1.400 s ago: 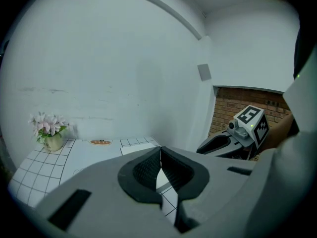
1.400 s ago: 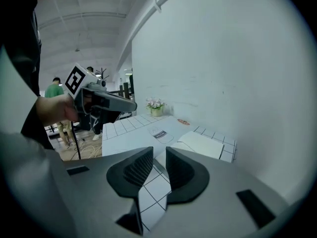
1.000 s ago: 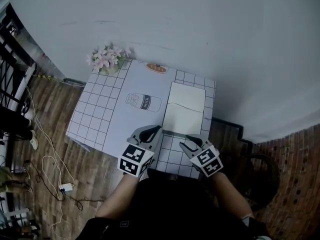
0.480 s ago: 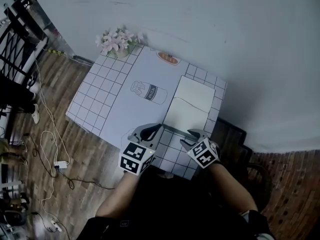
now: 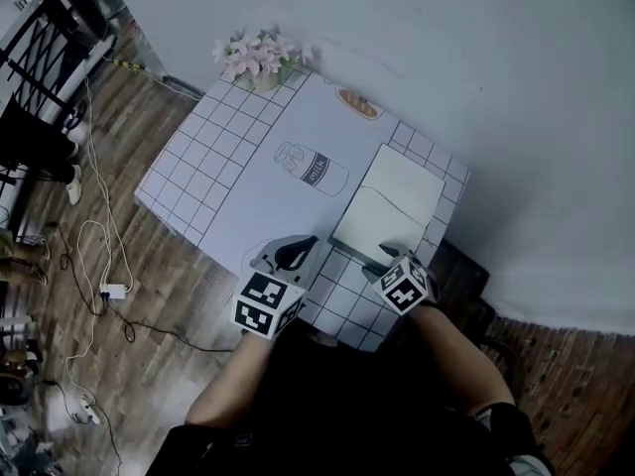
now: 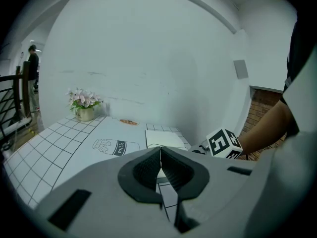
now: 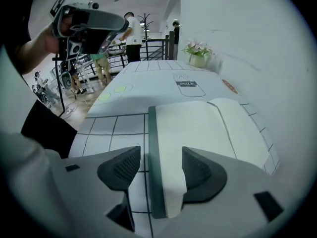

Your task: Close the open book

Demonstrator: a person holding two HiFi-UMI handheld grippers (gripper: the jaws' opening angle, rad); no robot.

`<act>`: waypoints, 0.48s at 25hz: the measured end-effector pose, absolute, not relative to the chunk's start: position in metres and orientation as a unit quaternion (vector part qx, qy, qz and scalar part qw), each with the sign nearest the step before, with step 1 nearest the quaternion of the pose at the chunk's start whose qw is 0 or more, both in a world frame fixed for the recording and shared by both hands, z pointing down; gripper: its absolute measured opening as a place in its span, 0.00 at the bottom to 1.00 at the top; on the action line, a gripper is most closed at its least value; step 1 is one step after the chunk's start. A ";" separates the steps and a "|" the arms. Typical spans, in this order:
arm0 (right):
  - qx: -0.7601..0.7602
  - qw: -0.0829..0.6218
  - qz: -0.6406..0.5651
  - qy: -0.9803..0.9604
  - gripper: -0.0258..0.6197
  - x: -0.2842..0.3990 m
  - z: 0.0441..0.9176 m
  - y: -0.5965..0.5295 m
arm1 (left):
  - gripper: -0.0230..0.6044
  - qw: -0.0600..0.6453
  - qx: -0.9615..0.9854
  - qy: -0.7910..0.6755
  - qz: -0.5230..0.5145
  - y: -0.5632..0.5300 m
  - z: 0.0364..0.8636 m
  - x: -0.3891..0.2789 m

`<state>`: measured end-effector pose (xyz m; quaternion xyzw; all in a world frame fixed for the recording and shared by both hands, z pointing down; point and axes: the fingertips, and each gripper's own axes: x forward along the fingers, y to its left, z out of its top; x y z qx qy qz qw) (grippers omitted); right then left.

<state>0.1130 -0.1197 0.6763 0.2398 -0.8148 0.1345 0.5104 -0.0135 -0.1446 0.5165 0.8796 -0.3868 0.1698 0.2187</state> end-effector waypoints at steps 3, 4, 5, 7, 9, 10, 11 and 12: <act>0.233 0.529 0.120 -0.807 0.41 0.114 0.686 -0.128 | 0.05 0.227 0.875 -0.393 0.167 -0.144 0.523 -0.020; 0.230 0.534 0.117 -0.805 0.41 0.113 0.688 -0.130 | 0.05 0.228 0.874 -0.395 0.166 -0.145 0.524 -0.023; 0.225 0.538 0.116 -0.804 0.41 0.112 0.690 -0.132 | 0.05 0.228 0.873 -0.397 0.167 -0.146 0.526 -0.026; 0.218 0.543 0.118 -0.802 0.42 0.110 0.692 -0.133 | 0.05 0.230 0.871 -0.401 0.168 -0.147 0.529 -0.033; 0.215 0.545 0.124 -0.800 0.42 0.110 0.692 -0.129 | 0.05 0.232 0.869 -0.403 0.166 -0.148 0.528 -0.038; 0.214 0.547 0.126 -0.799 0.44 0.110 0.693 -0.127 | 0.05 0.232 0.869 -0.404 0.164 -0.149 0.526 -0.040; 0.213 0.549 0.126 -0.798 0.45 0.109 0.693 -0.125 | 0.05 0.231 0.870 -0.404 0.163 -0.150 0.524 -0.041; 0.212 0.551 0.124 -0.797 0.45 0.109 0.693 -0.124 | 0.05 0.229 0.871 -0.404 0.161 -0.151 0.522 -0.041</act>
